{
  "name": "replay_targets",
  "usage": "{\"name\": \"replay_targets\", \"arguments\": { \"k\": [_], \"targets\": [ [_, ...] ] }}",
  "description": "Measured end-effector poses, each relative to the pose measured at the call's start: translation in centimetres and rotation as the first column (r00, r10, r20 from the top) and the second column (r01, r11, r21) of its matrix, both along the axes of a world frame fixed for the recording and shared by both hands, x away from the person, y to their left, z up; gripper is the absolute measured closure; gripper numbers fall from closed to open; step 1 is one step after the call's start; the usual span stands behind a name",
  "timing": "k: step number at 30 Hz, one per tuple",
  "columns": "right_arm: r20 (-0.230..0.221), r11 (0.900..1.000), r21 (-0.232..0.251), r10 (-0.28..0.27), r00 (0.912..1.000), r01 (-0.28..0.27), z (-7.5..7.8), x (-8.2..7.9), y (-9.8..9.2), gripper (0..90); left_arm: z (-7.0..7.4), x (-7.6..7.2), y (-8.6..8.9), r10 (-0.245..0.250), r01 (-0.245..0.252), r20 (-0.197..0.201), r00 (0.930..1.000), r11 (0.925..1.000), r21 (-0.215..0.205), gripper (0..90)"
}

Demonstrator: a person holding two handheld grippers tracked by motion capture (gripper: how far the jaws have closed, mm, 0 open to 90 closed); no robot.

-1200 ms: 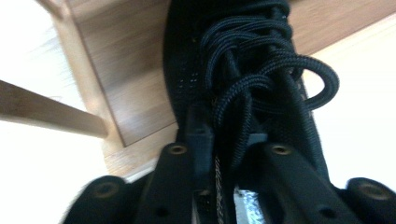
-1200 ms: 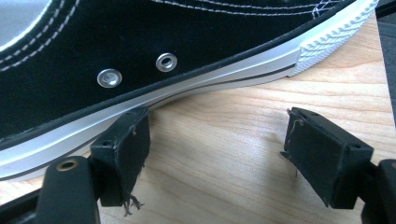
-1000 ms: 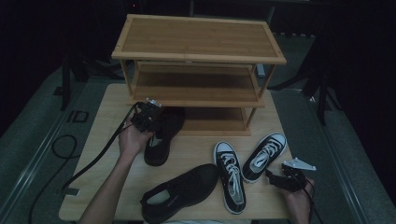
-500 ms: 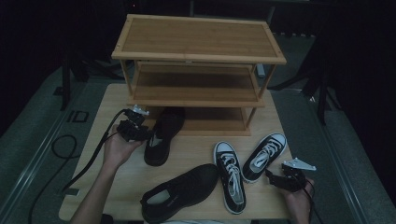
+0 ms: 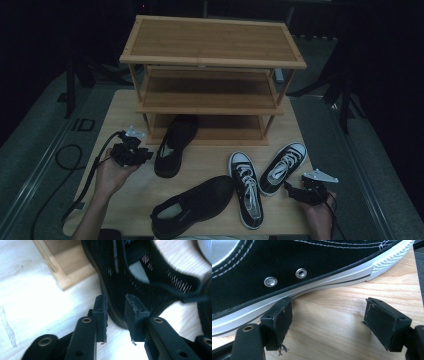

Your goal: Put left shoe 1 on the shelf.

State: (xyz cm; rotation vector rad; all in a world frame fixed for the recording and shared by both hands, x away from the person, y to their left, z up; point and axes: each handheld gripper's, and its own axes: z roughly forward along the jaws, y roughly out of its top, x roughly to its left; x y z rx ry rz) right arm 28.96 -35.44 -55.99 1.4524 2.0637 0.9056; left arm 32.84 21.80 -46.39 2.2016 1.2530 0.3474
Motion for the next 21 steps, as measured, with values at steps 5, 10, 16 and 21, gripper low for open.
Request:
{"name": "replay_targets", "arguments": {
  "k": [5,10,16,21],
  "targets": [
    [0.0,1.0,0.0,0.0,1.0,0.0,0.0,0.0,0.0,22.3,-1.0,-0.5,0.2,-0.004,0.005,-0.018,0.9998,0.9999,0.015,82.3],
    [0.0,1.0,0.0,0.0,1.0,0.0,0.0,0.0,0.0,22.3,-2.2,-1.1,-0.3,-0.034,0.037,-0.043,0.9985,0.9977,0.057,89.9],
    [0.0,1.0,0.0,0.0,1.0,0.0,0.0,0.0,0.0,22.4,-3.9,-2.0,-1.0,-0.056,0.062,-0.083,0.995,0.9961,0.062,90.0],
    [0.0,1.0,-0.001,0.0,1.0,0.0,0.0,0.0,0.0,22.4,-5.2,-2.3,-1.8,-0.076,0.084,-0.11,0.991,0.9944,0.065,90.0]
  ]
}}
